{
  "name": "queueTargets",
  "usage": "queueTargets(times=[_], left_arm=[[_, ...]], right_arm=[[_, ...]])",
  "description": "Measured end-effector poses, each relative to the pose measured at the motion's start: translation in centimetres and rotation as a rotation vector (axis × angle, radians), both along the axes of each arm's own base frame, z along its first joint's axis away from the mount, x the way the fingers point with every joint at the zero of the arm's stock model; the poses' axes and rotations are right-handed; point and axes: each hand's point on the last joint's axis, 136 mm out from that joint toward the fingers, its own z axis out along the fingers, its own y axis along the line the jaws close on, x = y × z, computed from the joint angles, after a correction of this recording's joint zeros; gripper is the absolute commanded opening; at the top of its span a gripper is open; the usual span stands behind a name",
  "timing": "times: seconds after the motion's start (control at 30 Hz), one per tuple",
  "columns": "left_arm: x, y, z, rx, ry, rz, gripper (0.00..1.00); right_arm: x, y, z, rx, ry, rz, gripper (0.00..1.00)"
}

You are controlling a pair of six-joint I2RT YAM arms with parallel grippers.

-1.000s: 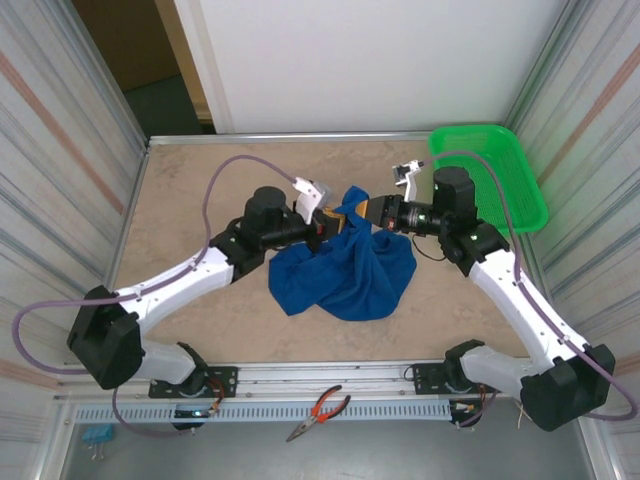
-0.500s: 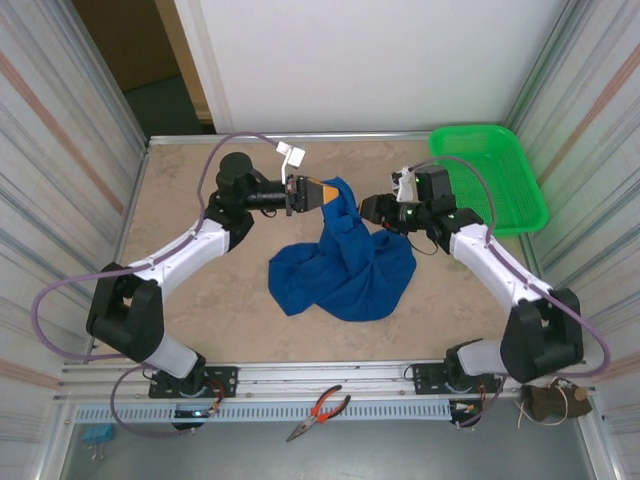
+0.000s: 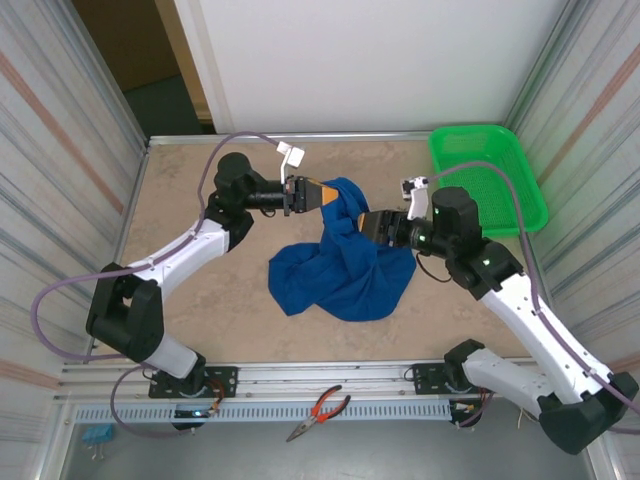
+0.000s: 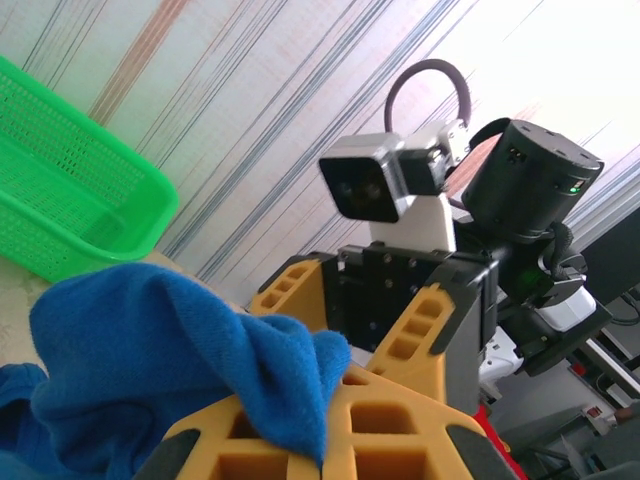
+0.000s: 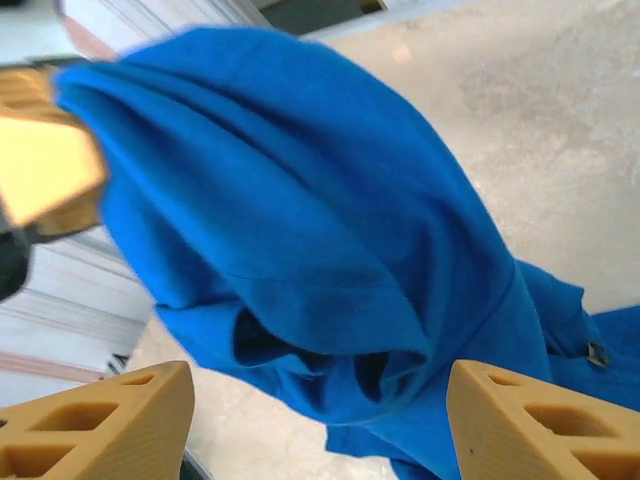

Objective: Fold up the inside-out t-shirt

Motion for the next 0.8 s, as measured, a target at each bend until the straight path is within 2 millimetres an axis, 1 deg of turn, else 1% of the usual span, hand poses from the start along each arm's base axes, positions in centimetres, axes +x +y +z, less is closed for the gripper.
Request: queueTargets(times=[0.1,0.17,0.27,0.33,0.4,0.53,0.57,0.6,0.63,0.67,0.7,0.73,0.8], left_arm=[[0.0,0.0,-0.1,0.003,0.005,0.0,0.0],[0.0,0.0,-0.2,0.005,0.01,0.0,0.0],[-0.1,0.0,-0.5,0.011,0.017,0.0,0.0],[-0.1,0.1,-0.8,0.015,0.024,0.0,0.0],[-0.1,0.1,-1.2,0.021,0.032,0.0,0.0],[-0.1,0.1,-1.6,0.026,0.037,0.002,0.0],[0.0,0.2,-1.6,0.027,0.037,0.004,0.03],[0.1,0.2,-1.7,0.029,0.037,0.009,0.2],[0.3,0.4,-1.9,0.032,0.036,0.022,0.34],[0.8,0.5,-2.1,0.038,0.04,0.047,0.44],[1.5,0.8,-2.7,0.049,0.051,0.085,0.51],[2.0,1.2,-3.2,0.059,0.061,0.12,0.55],[3.3,2.1,-4.3,0.082,0.085,0.203,0.58]], right_arm=[[0.8,0.3,-1.6,-0.04,0.029,-0.008,0.57],[1.2,0.4,-2.3,-0.057,0.041,-0.01,0.48],[1.5,0.6,-3.0,-0.08,0.049,-0.005,0.36],[1.7,0.7,-3.0,-0.088,0.051,-0.002,0.23],[1.8,0.8,-2.4,-0.087,0.038,0.0,0.0],[1.8,0.9,-0.7,-0.075,0.006,0.01,0.0],[1.8,0.9,0.0,-0.071,-0.002,0.013,0.0],[1.8,0.9,0.6,-0.064,-0.009,0.015,0.0],[1.7,0.9,1.2,-0.058,-0.017,0.019,0.0],[1.5,1.0,2.1,-0.044,-0.027,0.027,0.0],[1.3,1.0,3.3,-0.025,-0.045,0.034,0.0],[1.2,1.0,4.3,-0.009,-0.062,0.042,0.0],[0.8,1.0,6.8,0.03,-0.106,0.057,0.0]])
